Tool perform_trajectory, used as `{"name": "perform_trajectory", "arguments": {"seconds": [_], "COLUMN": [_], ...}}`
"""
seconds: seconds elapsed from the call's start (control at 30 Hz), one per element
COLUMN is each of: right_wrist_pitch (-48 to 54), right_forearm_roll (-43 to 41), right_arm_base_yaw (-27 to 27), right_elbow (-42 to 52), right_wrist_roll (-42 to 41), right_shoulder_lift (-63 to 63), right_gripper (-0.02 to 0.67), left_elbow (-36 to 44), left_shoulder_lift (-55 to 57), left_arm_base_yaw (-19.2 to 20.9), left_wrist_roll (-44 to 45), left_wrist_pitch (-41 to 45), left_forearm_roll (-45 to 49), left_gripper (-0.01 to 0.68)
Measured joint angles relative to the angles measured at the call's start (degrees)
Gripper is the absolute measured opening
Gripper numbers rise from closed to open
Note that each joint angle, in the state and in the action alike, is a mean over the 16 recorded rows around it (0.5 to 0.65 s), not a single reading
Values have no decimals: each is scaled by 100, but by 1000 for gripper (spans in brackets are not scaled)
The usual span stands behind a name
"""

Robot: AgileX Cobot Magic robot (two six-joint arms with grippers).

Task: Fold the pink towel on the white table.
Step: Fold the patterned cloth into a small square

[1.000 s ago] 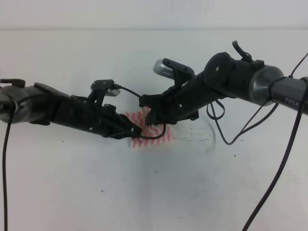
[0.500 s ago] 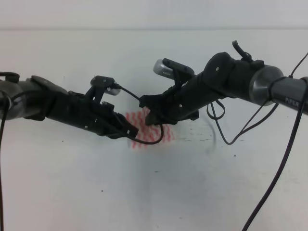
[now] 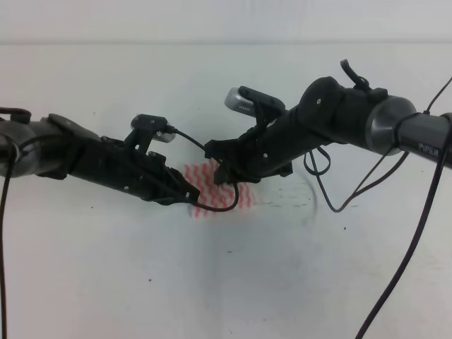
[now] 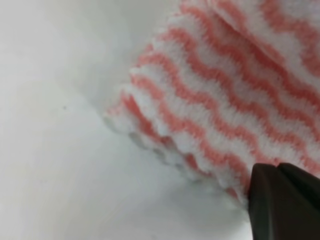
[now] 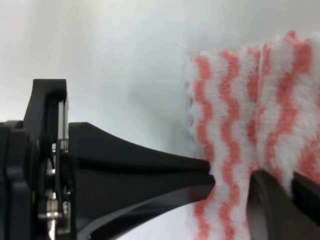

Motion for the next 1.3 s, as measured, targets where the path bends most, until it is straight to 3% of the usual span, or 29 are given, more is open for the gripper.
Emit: {"name": "perform_trajectory", "arguments": {"seconds": [1.3], "right_wrist_pitch": [-43], "right_forearm_roll": [92], "right_arm_base_yaw": [89], "right_elbow": [-2], "right_wrist_roll": [-6], "right_shoulder_lift": [-7], "right_gripper": [-16], "left_elbow": [-1], "left_shoulder_lift": [40], "left_arm_base_yaw": [1], "left_wrist_roll": [2], "left_wrist_pitch": [-1], "left_forearm_roll": [-36], "left_gripper": [-3]}}
